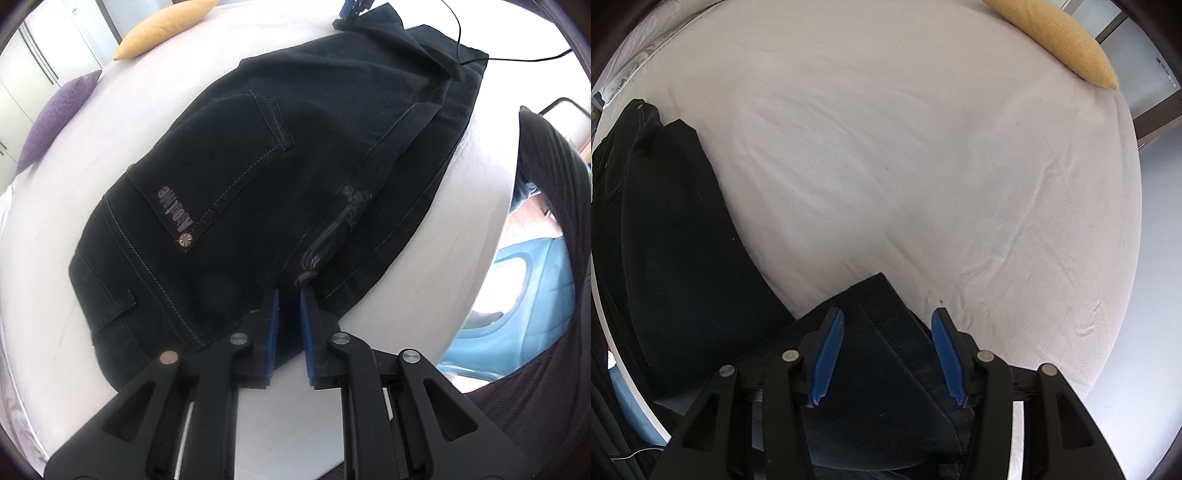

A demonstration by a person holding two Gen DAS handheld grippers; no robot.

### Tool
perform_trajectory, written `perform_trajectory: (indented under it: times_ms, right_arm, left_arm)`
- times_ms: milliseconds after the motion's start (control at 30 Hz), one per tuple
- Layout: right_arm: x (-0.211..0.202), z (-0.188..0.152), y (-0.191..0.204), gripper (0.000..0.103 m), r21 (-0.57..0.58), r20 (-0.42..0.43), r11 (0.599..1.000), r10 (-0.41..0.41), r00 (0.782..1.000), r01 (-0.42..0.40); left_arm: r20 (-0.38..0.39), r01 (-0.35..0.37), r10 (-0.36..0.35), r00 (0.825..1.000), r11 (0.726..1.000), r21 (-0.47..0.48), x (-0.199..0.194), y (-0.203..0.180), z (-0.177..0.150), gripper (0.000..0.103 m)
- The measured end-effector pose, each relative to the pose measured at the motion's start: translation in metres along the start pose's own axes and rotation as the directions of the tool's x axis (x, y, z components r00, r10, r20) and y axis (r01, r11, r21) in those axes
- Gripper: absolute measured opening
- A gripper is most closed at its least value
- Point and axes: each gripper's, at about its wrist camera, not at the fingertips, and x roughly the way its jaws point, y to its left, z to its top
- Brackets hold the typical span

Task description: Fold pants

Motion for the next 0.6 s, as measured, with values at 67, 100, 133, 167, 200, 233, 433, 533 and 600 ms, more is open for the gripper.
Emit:
perform_trajectory:
  times_ms: [67, 100, 133, 167, 200, 233, 433, 533, 600]
  right_arm:
    - [0.007, -0.003, -0.004, 0.052, -0.012, -0.023, 1.000, 0.024, 0.999, -0.024]
    - [0.011, -0.004, -0.004, 0.048, -0.026, -0.034, 0.999, 0.042, 0.999, -0.043]
    - [0.014, -0.004, -0.003, 0.047, -0.045, -0.040, 0.997, 0.053, 0.998, -0.055]
    - [0.014, -0.005, -0.002, 0.047, -0.058, -0.039, 0.996, 0.061, 0.997, -0.063]
    - [0.014, -0.006, -0.004, 0.046, -0.060, -0.039, 0.995, 0.071, 0.997, -0.073]
    - [0.016, -0.005, -0.003, 0.042, -0.059, -0.042, 0.995, 0.084, 0.996, -0.086]
    - [0.011, -0.007, 0.005, 0.016, -0.116, -0.033, 0.988, 0.099, 0.995, -0.103]
    - [-0.003, -0.017, 0.010, 0.014, -0.130, 0.006, 0.988, 0.087, 0.996, -0.085]
    - [-0.015, -0.024, 0.011, 0.013, -0.127, 0.042, 0.989, 0.075, 0.996, -0.069]
  left_arm:
    - [-0.028, 0.009, -0.009, 1.000, 1.000, -0.007, 0.007, 0.002, 0.001, 0.012]
    - [-0.037, 0.013, -0.013, 0.999, 1.000, -0.005, 0.010, 0.002, 0.002, 0.012]
    - [-0.041, 0.013, -0.013, 0.999, 1.000, 0.000, 0.011, 0.002, 0.003, 0.012]
    - [-0.045, 0.013, -0.013, 0.999, 1.000, 0.004, 0.012, 0.002, 0.004, 0.012]
    - [-0.048, 0.016, -0.015, 0.999, 1.000, 0.007, 0.012, 0.003, 0.006, 0.012]
    - [-0.050, 0.016, -0.015, 0.999, 1.000, 0.008, 0.013, 0.005, 0.007, 0.014]
    - [-0.062, 0.019, -0.018, 0.998, 1.000, 0.011, 0.019, 0.004, 0.010, 0.015]
    - [-0.061, 0.008, -0.006, 0.998, 1.000, 0.024, 0.018, 0.003, 0.010, 0.015]
    - [-0.062, 0.008, -0.007, 0.998, 1.000, 0.025, 0.018, 0.002, 0.011, 0.012]
